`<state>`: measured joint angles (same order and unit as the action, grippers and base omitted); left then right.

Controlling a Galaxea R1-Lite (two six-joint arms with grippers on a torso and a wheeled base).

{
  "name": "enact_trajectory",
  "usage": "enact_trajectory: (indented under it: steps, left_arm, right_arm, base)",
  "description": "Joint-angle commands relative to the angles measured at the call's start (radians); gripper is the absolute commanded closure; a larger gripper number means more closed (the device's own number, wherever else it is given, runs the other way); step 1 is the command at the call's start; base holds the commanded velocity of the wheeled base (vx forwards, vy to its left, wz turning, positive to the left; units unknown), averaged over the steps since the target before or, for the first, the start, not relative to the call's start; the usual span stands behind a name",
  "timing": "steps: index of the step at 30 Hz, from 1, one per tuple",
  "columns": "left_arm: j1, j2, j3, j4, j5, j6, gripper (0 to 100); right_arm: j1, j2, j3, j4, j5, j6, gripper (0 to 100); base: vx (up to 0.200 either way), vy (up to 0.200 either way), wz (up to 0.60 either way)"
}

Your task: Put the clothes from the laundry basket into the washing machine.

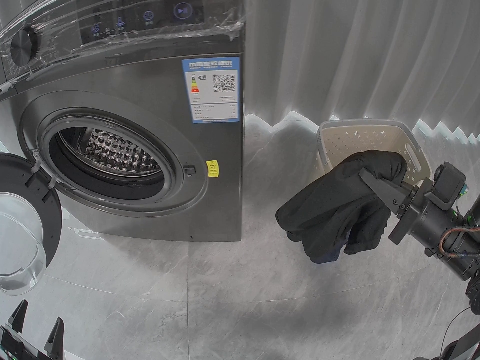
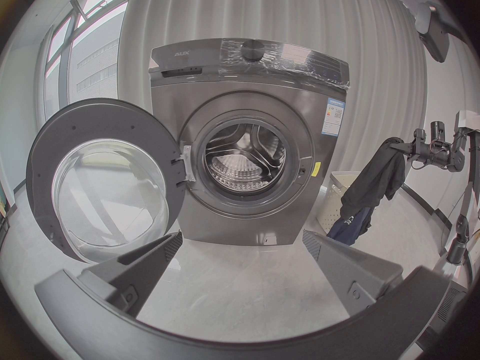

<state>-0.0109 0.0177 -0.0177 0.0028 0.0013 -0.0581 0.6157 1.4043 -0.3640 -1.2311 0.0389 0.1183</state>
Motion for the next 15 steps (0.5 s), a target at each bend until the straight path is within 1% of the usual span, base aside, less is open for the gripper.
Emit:
enact_trajectory:
  steps: [1, 4, 15]
  left_arm:
    - [0.000, -0.010, 0.016, 0.000, 0.000, -0.002, 0]
    - [0.000, -0.010, 0.016, 0.000, 0.000, 0.001, 0]
    - [0.000, -0.010, 0.016, 0.000, 0.000, 0.000, 0]
  right_arm:
    - [-0.002, 0.001, 0.000, -0.001, 0.001, 0.000, 100]
    - [-0.005, 0.002, 0.000, -0.001, 0.001, 0.000, 100]
    - [-0.016, 0.001, 0.011, 0.005, 0.001, 0.001, 100]
  base:
    - [0.000, 0.000, 0.00]
    - [0.000, 0.000, 0.00]
    - [-0.200, 0.000, 0.00]
